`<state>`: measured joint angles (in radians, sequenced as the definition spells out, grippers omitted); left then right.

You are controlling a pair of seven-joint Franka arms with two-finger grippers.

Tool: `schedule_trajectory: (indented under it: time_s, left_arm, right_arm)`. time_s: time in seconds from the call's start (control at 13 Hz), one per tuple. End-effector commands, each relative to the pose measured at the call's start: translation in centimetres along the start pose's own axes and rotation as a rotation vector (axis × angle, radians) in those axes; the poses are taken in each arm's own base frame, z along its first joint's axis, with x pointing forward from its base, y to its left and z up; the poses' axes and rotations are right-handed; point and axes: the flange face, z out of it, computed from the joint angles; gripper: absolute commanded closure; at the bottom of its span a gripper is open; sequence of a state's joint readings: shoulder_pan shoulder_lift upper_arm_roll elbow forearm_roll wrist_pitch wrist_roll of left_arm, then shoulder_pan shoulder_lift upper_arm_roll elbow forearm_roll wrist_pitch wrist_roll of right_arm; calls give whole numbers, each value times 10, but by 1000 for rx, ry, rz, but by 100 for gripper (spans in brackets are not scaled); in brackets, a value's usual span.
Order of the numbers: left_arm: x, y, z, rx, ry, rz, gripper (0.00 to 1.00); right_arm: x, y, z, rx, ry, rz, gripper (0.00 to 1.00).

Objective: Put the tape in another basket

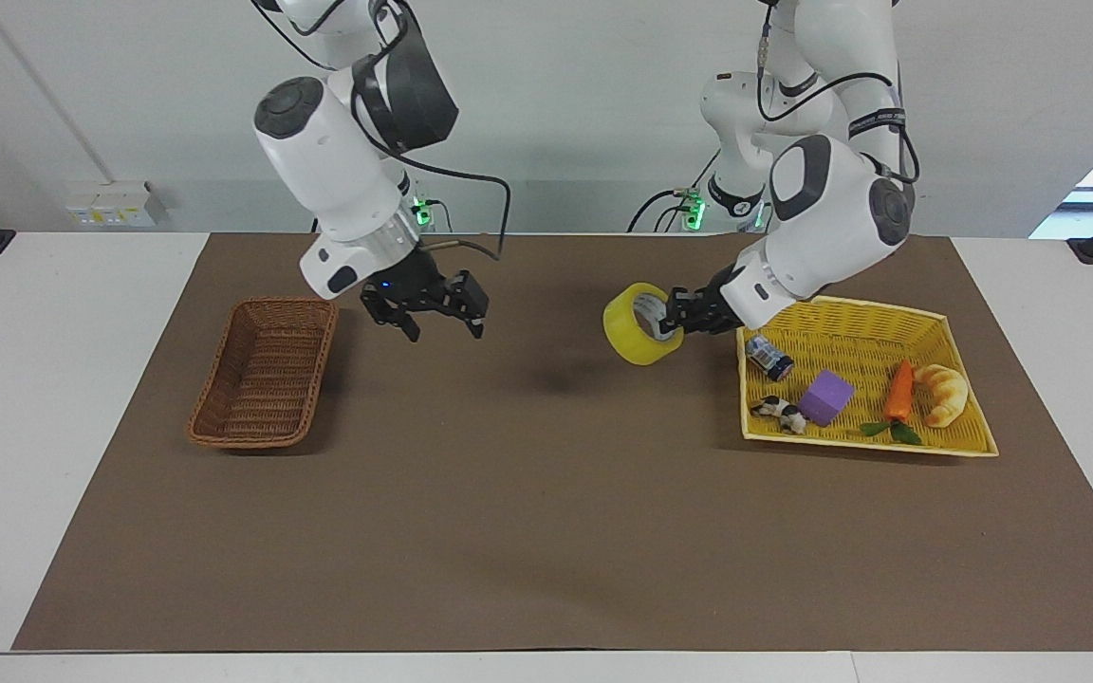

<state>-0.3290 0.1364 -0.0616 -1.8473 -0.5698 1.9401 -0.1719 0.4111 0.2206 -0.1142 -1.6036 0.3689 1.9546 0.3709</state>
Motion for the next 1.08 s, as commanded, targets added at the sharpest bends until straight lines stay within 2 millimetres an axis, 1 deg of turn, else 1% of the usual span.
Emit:
schedule_trajectory:
  time_s: [0.0, 0.15, 0.31, 0.38, 0.46, 0.54, 0.69, 0.77, 0.85, 0.92, 1.0]
  left_arm:
    - [-24, 38, 9, -52, 58, -43, 100]
    - [-33, 59, 18, -59, 79, -61, 100]
    - [-39, 74, 25, -64, 91, -67, 100]
    - [-42, 83, 28, -71, 107, -71, 100]
    - [-43, 90, 29, -82, 125, -81, 100]
    - [-40, 94, 29, -103, 151, -94, 100]
    - [-36, 97, 27, -136, 180, -111, 100]
    - [-35, 98, 26, -156, 192, -122, 100]
    - [-38, 105, 28, -175, 198, -125, 100]
    - [-40, 108, 28, -188, 196, -138, 100]
    - [-40, 109, 29, -196, 193, -155, 100]
  right_arm:
    - [5, -3, 6, 119, -25, 28, 0]
    - [1, -5, 8, 179, -58, 52, 0]
    - [-3, -3, 10, 196, -83, 35, 0]
    - [-7, -2, 10, 198, -103, 2, 0]
    - [-9, 3, 10, 198, -127, -68, 0]
    - [-14, 3, 8, 213, -161, -122, 0]
    - [-25, 3, 11, 221, -193, -141, 0]
    - [-27, 7, 14, 221, -196, -165, 0]
    - [-26, 13, 15, 222, -197, -189, 0]
    - [-26, 18, 13, 223, -196, -184, 0]
    - [-27, 17, 13, 222, -195, -181, 0]
